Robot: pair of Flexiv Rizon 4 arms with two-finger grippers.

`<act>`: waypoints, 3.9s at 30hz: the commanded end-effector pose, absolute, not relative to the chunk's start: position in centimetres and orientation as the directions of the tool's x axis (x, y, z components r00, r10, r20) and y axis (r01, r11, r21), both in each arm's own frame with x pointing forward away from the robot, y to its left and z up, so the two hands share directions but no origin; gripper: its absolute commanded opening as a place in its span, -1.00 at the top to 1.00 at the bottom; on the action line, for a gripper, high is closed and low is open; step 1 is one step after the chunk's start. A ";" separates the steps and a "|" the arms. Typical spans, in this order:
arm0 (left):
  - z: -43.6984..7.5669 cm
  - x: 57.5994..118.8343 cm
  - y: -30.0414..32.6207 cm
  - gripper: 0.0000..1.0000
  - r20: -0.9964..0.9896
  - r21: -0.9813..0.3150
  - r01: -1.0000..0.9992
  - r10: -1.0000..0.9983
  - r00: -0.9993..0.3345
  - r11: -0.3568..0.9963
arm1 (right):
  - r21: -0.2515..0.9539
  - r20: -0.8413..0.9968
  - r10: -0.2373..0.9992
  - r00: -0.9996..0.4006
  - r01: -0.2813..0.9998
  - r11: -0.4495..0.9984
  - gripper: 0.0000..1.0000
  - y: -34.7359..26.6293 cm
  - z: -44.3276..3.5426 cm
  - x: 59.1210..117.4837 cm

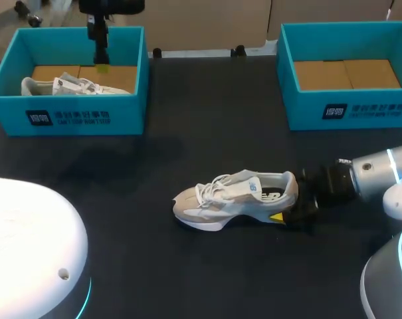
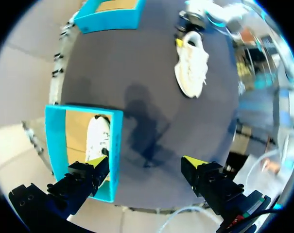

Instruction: Take the shoe out of the shoebox, open the shoe tongue, remove and reinsert the insole, then place the shoe into the shoebox

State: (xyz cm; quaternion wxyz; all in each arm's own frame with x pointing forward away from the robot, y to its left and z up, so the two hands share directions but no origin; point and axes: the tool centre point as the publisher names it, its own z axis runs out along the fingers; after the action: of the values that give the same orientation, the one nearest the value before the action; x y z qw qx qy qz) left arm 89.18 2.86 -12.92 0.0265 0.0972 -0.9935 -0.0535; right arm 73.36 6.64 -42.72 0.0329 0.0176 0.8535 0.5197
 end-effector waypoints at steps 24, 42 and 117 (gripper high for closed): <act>-13.5 85.2 -0.2 -1.00 0.007 -0.024 -0.784 -0.784 -0.620 0.620 | 0.887 -0.038 0.065 -0.997 -0.003 0.462 1.00 6.8 -42.7 73.3; -14.7 81.5 -5.9 -1.00 -0.034 -0.066 -0.985 -0.987 -0.158 0.160 | 0.887 -0.038 0.065 -0.997 -0.003 0.462 1.00 6.8 -42.7 73.3; -27.1 69.4 -24.9 -1.00 -0.084 -0.034 -0.998 -0.995 0.048 -0.046 | 0.887 -0.038 0.065 -0.997 -0.003 0.462 1.00 6.8 -42.7 73.3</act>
State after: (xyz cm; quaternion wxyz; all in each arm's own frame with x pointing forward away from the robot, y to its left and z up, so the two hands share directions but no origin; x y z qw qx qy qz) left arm 69.45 -25.09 -26.79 -0.0440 0.7111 -0.7014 -0.0209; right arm 73.34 6.67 -42.72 0.0328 0.0175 0.8536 0.5196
